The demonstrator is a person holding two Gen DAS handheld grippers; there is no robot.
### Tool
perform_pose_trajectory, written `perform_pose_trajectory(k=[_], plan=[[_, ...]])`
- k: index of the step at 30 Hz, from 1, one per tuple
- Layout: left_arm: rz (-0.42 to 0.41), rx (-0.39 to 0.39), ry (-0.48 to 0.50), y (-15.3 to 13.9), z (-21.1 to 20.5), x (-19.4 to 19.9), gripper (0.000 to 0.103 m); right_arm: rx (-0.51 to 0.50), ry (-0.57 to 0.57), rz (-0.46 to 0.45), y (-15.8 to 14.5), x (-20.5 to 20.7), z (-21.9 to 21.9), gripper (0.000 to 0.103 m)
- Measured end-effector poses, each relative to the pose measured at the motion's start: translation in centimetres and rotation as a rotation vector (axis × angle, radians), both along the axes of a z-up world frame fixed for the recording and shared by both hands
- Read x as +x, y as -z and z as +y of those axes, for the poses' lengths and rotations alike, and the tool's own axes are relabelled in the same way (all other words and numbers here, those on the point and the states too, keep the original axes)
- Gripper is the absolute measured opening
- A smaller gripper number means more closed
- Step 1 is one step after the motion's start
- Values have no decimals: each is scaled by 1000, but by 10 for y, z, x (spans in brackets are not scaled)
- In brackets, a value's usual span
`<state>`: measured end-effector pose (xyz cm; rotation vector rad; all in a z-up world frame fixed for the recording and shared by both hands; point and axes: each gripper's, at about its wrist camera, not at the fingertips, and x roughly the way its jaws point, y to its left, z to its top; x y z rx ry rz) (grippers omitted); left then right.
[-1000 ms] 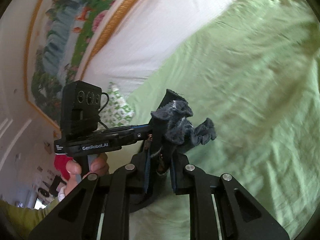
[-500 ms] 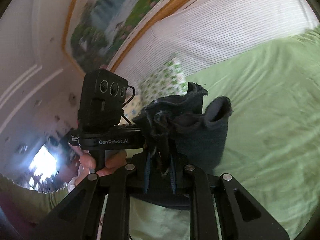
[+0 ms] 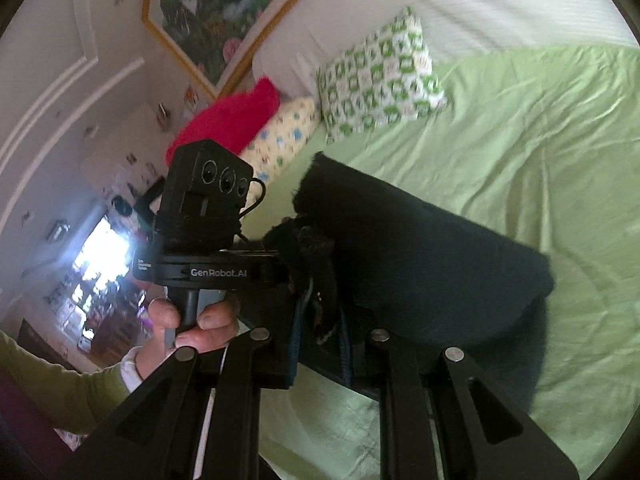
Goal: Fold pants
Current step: 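Bring the cuff end toward the left gripper while the left gripper grasps it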
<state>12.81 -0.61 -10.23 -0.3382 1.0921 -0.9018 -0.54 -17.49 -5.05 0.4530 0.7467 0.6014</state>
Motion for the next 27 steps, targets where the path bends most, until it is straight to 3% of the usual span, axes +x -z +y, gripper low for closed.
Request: perform_pose_trajectory(k=[8, 13, 15, 27], plan=[[52, 53, -97, 30, 33, -9, 6, -54, -48, 95, 39, 15, 27, 21], [64, 50, -148, 37, 51, -14, 3, -7, -59, 145, 55, 21, 31, 52], [60, 49, -170, 36, 58, -16, 3, -23, -67, 142, 54, 21, 36, 56], [55, 36, -283, 25, 108, -36, 4, -17, -60, 75, 23, 20, 45, 58]])
